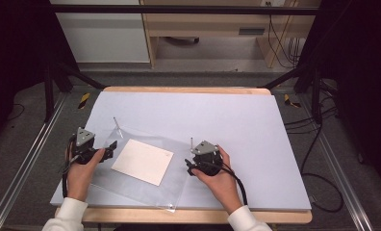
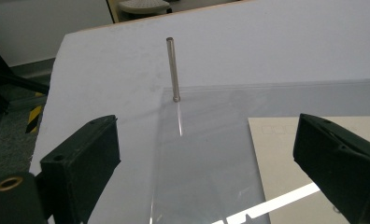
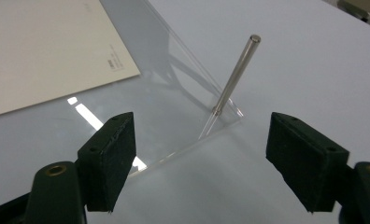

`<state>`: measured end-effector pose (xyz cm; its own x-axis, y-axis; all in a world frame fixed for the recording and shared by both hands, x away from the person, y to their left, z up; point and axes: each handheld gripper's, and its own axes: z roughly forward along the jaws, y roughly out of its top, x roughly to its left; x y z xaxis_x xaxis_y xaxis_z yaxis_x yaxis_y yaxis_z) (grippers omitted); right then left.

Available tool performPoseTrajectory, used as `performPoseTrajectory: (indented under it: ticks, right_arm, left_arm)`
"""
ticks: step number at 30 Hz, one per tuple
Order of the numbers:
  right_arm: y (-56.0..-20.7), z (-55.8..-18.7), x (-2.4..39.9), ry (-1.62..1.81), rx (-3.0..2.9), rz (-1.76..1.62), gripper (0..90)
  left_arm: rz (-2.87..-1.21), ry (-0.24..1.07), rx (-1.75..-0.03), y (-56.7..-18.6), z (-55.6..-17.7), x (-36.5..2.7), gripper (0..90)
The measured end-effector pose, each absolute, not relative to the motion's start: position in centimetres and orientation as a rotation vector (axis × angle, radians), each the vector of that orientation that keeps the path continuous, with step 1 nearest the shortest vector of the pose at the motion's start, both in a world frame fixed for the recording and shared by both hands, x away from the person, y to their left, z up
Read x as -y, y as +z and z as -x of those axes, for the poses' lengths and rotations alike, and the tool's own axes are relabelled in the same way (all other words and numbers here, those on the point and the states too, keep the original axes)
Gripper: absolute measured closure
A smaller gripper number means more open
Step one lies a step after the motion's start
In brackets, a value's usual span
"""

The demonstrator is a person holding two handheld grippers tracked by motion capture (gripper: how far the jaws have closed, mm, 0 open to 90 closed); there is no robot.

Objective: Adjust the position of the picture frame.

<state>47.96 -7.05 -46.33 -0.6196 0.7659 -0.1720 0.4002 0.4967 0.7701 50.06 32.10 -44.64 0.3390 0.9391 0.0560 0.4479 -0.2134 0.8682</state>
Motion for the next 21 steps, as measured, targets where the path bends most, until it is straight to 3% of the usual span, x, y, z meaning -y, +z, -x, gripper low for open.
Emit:
performPoseTrajectory:
  ticks: [7,10,12,14,17,21]
  right_arm:
    - [-46.3,-48.1,6.9,0.954,-2.261,-0.972,16.6]
    - [-46.4,-48.1,6.9,0.948,-2.268,-0.968,18.3]
    - [-46.4,-48.2,6.9,0.946,-2.268,-0.973,23.2]
    - [-46.4,-48.6,6.8,0.943,-2.256,-0.978,35.9]
    - [-46.2,-49.3,6.5,0.917,-2.285,-0.931,47.2]
    - [-46.1,-51.0,6.5,0.885,-2.298,-0.937,50.5]
  left_arm:
    - [-1.808,0.774,-1.232,-44.3,-50.1,-32.2,8.3]
    - [-1.792,0.771,-1.242,-44.3,-50.1,-32.3,8.4]
    - [-1.787,0.778,-1.246,-44.3,-50.1,-32.4,8.7]
    - [-1.787,0.778,-1.251,-44.4,-50.1,-32.4,9.0]
    - [-1.787,0.774,-1.254,-44.3,-50.1,-32.3,9.3]
    - [-1.757,0.754,-1.271,-44.2,-50.1,-32.5,10.1]
